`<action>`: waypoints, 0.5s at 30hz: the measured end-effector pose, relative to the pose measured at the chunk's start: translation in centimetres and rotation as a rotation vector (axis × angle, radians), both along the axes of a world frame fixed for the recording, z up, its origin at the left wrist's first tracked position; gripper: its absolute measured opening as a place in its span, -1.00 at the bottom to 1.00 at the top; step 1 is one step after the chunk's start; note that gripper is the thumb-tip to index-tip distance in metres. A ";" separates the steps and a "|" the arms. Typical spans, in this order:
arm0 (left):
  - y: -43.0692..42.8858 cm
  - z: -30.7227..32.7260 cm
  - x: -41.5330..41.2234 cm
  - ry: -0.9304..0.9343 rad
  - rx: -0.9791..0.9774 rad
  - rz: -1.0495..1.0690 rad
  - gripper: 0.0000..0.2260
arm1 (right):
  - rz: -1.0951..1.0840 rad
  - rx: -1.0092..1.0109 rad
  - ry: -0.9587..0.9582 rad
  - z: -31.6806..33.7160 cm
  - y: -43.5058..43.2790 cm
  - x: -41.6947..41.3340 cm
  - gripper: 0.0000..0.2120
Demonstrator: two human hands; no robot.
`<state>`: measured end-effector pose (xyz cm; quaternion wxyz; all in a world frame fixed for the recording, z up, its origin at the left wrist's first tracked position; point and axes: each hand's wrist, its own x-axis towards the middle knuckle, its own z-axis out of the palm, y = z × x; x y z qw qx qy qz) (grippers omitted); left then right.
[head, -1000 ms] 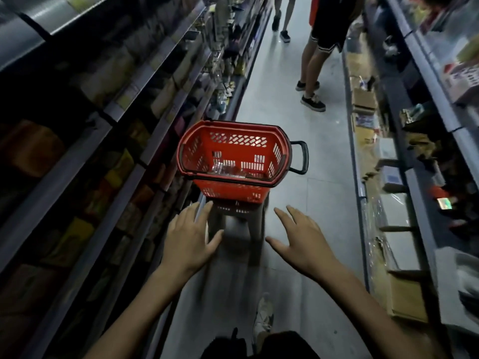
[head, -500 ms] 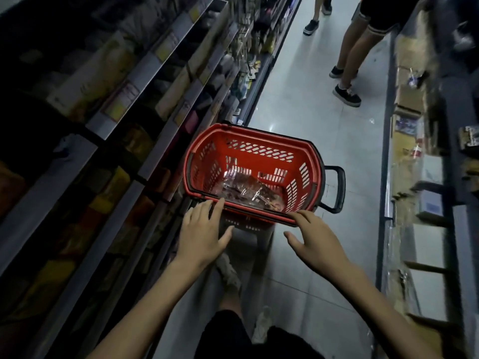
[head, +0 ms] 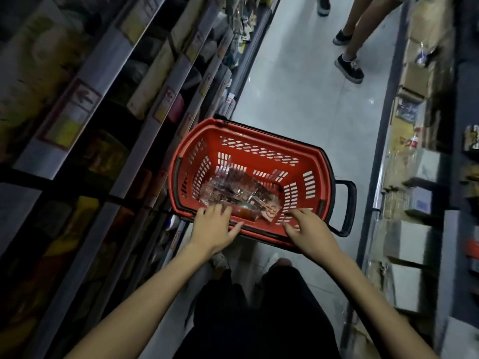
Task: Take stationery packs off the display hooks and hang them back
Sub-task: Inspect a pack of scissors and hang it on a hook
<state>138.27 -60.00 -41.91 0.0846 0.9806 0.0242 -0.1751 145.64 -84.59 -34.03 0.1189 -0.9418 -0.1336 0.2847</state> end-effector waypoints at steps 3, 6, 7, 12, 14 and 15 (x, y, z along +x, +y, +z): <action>-0.7 -2.1 0.2 0.033 0.040 0.012 -0.38 | 0.022 -0.002 0.099 -2.7 0.2 2.7 -0.61; -1.4 -3.2 0.4 -0.005 0.049 0.079 -0.49 | 0.088 -0.007 0.191 -6.6 1.1 5.3 -0.63; -1.5 -3.4 0.5 -0.020 0.056 0.103 -0.52 | 0.123 -0.008 0.221 -8.1 1.7 5.9 -0.64; -2.6 -4.2 0.8 -0.075 0.074 0.247 -0.65 | 0.274 -0.046 0.326 -15.5 5.2 7.6 -0.72; -3.2 -4.6 1.0 -0.085 0.080 0.317 -0.68 | 0.268 -0.081 0.293 -17.9 6.5 7.9 -0.67; -3.3 -4.8 1.0 -0.088 0.086 0.334 -0.68 | 0.263 -0.106 0.278 -19.0 7.0 7.8 -0.64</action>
